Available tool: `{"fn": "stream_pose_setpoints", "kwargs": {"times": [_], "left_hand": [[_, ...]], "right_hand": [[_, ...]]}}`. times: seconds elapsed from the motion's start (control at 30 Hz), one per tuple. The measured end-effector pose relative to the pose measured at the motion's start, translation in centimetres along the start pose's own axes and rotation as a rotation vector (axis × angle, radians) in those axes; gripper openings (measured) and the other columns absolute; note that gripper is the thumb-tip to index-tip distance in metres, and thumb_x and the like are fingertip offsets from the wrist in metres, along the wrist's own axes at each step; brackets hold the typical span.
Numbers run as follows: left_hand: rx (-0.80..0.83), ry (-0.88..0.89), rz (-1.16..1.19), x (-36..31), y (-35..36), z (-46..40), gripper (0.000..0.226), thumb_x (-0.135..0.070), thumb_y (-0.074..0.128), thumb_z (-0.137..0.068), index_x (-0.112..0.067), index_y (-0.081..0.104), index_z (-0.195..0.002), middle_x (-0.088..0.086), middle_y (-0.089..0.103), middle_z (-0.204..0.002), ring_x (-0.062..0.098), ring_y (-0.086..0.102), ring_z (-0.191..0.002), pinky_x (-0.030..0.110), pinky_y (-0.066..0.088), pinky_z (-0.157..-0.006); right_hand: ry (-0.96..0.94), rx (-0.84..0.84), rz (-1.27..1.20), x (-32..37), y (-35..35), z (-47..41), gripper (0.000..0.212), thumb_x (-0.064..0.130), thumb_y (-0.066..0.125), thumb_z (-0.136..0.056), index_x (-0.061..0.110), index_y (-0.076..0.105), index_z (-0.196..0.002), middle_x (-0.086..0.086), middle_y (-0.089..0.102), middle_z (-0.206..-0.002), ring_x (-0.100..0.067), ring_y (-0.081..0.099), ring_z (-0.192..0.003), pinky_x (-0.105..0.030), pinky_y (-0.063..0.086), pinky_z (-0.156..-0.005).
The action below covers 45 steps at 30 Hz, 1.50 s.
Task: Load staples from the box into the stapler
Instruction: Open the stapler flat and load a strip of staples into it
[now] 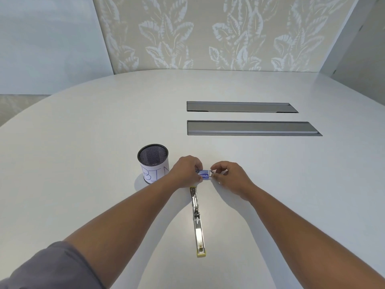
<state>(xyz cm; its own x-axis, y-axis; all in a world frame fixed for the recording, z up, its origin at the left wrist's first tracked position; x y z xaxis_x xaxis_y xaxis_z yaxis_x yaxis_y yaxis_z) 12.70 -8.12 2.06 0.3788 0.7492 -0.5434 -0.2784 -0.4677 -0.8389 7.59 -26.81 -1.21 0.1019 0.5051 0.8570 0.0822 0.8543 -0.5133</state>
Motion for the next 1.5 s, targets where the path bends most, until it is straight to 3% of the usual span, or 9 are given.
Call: {"fn": "stream_pose_setpoints", "kwargs": {"times": [0.2, 0.37, 0.53, 0.67, 0.77, 0.97, 1.2, 1.37, 1.5], "left_hand": [[0.004, -0.012, 0.008, -0.2, 0.0, 0.0, 0.029, -0.016, 0.079, -0.076, -0.013, 0.073, -0.105, 0.002, 0.070, -0.106, 0.020, 0.064, -0.098, 0.035, 0.055, -0.085], [0.003, -0.015, 0.012, -0.2, -0.1, 0.1, 0.029, -0.015, 0.079, -0.075, -0.014, 0.074, -0.104, 0.002, 0.070, -0.106, 0.020, 0.063, -0.097, 0.034, 0.055, -0.084], [0.003, -0.015, 0.011, -0.3, -0.1, 0.1, 0.030, -0.014, 0.079, -0.075, -0.013, 0.074, -0.105, 0.003, 0.069, -0.108, 0.021, 0.062, -0.101, 0.034, 0.054, -0.086], [0.009, -0.022, 0.019, -0.3, -0.1, 0.1, 0.030, -0.013, 0.079, -0.075, -0.012, 0.074, -0.104, 0.003, 0.070, -0.107, 0.022, 0.064, -0.100, 0.034, 0.055, -0.085], [0.009, -0.020, 0.022, -0.4, -0.1, 0.1, 0.030, -0.012, 0.078, -0.074, -0.012, 0.074, -0.104, 0.003, 0.071, -0.106, 0.022, 0.064, -0.098, 0.033, 0.055, -0.083], [0.011, -0.021, 0.014, -0.3, -0.2, 0.1, 0.031, -0.013, 0.078, -0.074, -0.013, 0.074, -0.105, 0.002, 0.070, -0.107, 0.021, 0.063, -0.099, 0.032, 0.054, -0.083], [0.010, -0.019, 0.003, -0.4, -0.1, 0.1, 0.030, -0.013, 0.078, -0.075, -0.014, 0.074, -0.104, 0.002, 0.070, -0.106, 0.021, 0.062, -0.099, 0.032, 0.053, -0.083], [0.004, -0.021, 0.014, -0.4, -0.1, 0.2, 0.029, -0.013, 0.078, -0.075, -0.013, 0.074, -0.104, 0.002, 0.071, -0.105, 0.021, 0.063, -0.097, 0.031, 0.054, -0.081], [-0.003, -0.022, 0.020, -0.3, 0.0, 0.2, 0.029, -0.013, 0.078, -0.074, -0.013, 0.074, -0.104, 0.002, 0.071, -0.105, 0.021, 0.064, -0.098, 0.033, 0.054, -0.083]], "right_hand": [[0.077, 0.031, -0.075, 0.7, -0.5, 0.0, 0.012, 0.011, 0.069, -0.088, 0.020, 0.074, -0.082, 0.011, 0.066, -0.064, -0.013, 0.055, -0.052, -0.024, 0.050, -0.051], [0.070, 0.071, 0.034, 1.7, -0.1, -0.4, 0.009, 0.012, 0.070, -0.089, 0.020, 0.073, -0.088, -0.002, 0.064, -0.082, -0.013, 0.056, -0.053, -0.023, 0.052, -0.049], [0.031, 0.077, 0.188, 2.6, -0.4, -0.6, 0.006, 0.012, 0.069, -0.091, 0.018, 0.072, -0.090, -0.003, 0.063, -0.089, -0.013, 0.056, -0.053, -0.021, 0.049, -0.045], [-0.025, 0.069, 0.307, 3.1, -0.5, -0.6, 0.004, 0.014, 0.071, -0.088, 0.014, 0.073, -0.092, -0.005, 0.068, -0.098, -0.010, 0.051, -0.060, -0.024, 0.045, -0.057], [-0.057, 0.060, 0.345, 3.3, -0.5, -0.5, 0.005, 0.016, 0.072, -0.087, 0.014, 0.074, -0.092, -0.004, 0.070, -0.101, -0.008, 0.050, -0.063, -0.023, 0.040, -0.057], [-0.051, 0.061, 0.385, 3.4, -0.6, -0.6, 0.006, 0.017, 0.072, -0.087, 0.014, 0.075, -0.092, -0.002, 0.072, -0.099, -0.016, 0.059, -0.077, -0.025, 0.044, -0.061], [-0.060, 0.095, 0.420, 3.5, -0.6, -0.8, 0.007, 0.016, 0.071, -0.088, 0.015, 0.073, -0.094, -0.002, 0.071, -0.101, -0.008, 0.053, -0.064, -0.024, 0.042, -0.057], [-0.091, 0.071, 0.449, 3.0, -0.3, -0.8, 0.006, 0.019, 0.072, -0.089, 0.019, 0.071, -0.095, 0.000, 0.062, -0.110, -0.015, 0.054, -0.088, -0.027, 0.040, -0.070], [-0.090, 0.013, 0.386, 2.6, -0.2, -0.6, 0.012, 0.021, 0.073, -0.088, 0.028, 0.065, -0.083, 0.008, 0.056, -0.100, -0.004, 0.051, -0.076, -0.020, 0.035, -0.062]]}}
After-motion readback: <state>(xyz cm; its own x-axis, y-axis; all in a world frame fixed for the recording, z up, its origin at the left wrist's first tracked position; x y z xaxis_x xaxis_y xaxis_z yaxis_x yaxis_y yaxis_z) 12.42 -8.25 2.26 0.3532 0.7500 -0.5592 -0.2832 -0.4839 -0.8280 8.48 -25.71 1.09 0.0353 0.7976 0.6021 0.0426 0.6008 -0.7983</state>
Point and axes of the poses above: each hand's wrist, its own z-axis away from the middle knuckle, its own y-axis out of the palm, x = y × z, the point moved 1 cm from there along -z, towards the middle knuckle
